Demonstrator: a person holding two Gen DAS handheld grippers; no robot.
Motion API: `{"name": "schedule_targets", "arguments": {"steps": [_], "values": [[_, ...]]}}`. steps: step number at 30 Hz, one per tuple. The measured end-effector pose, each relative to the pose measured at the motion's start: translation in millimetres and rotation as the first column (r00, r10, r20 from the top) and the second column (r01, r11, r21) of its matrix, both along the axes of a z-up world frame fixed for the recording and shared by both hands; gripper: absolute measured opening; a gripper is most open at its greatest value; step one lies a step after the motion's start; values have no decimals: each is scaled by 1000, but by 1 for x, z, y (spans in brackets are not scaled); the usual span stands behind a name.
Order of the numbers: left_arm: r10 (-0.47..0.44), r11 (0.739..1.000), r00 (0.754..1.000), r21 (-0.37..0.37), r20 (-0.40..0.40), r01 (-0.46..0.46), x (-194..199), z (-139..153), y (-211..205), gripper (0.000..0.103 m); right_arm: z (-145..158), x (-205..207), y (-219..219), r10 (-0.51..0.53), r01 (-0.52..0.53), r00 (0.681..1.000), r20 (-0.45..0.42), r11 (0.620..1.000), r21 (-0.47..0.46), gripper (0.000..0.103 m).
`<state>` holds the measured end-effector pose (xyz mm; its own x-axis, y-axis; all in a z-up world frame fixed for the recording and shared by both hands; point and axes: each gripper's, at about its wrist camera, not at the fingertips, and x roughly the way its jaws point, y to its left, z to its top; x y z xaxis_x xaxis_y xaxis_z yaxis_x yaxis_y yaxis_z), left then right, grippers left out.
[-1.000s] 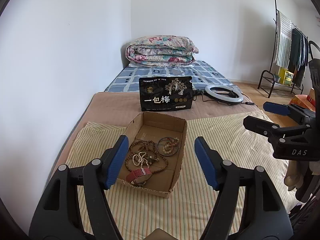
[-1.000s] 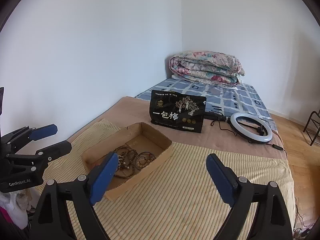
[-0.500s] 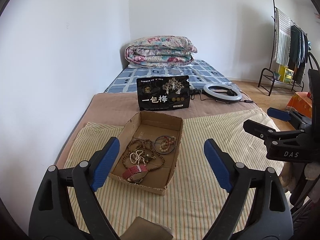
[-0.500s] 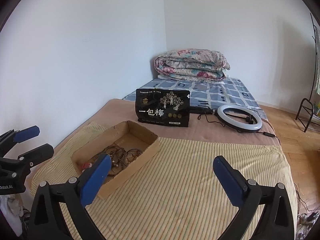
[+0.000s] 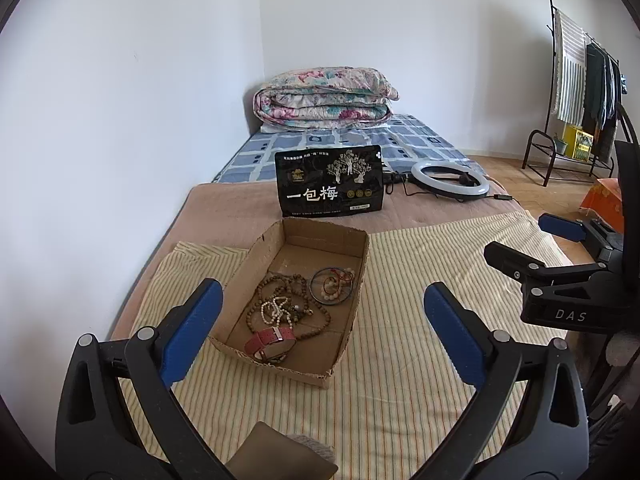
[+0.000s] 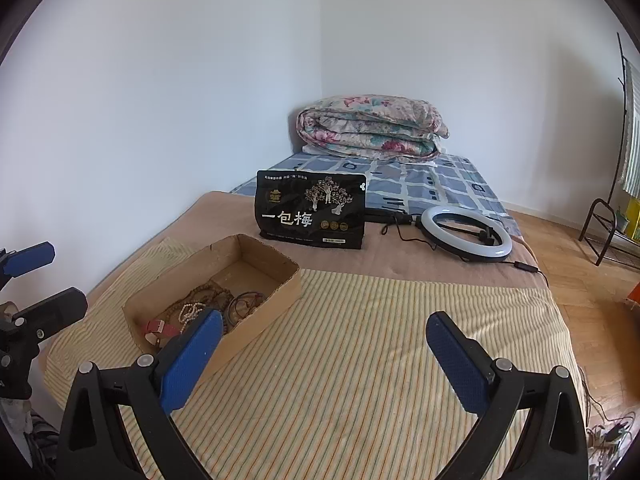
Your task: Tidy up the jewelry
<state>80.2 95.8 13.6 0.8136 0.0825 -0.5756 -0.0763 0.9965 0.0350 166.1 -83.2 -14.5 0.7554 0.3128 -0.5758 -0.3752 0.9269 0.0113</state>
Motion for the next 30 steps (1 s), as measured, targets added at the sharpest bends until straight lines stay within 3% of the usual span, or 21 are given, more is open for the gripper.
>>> {"name": "schedule_targets", "arguments": {"steps": [30], "values": [[1, 1000, 1000, 10, -1, -1, 0, 0, -3, 102, -5, -3, 3, 5, -5, 1000, 14, 1000, -25, 103]]}}
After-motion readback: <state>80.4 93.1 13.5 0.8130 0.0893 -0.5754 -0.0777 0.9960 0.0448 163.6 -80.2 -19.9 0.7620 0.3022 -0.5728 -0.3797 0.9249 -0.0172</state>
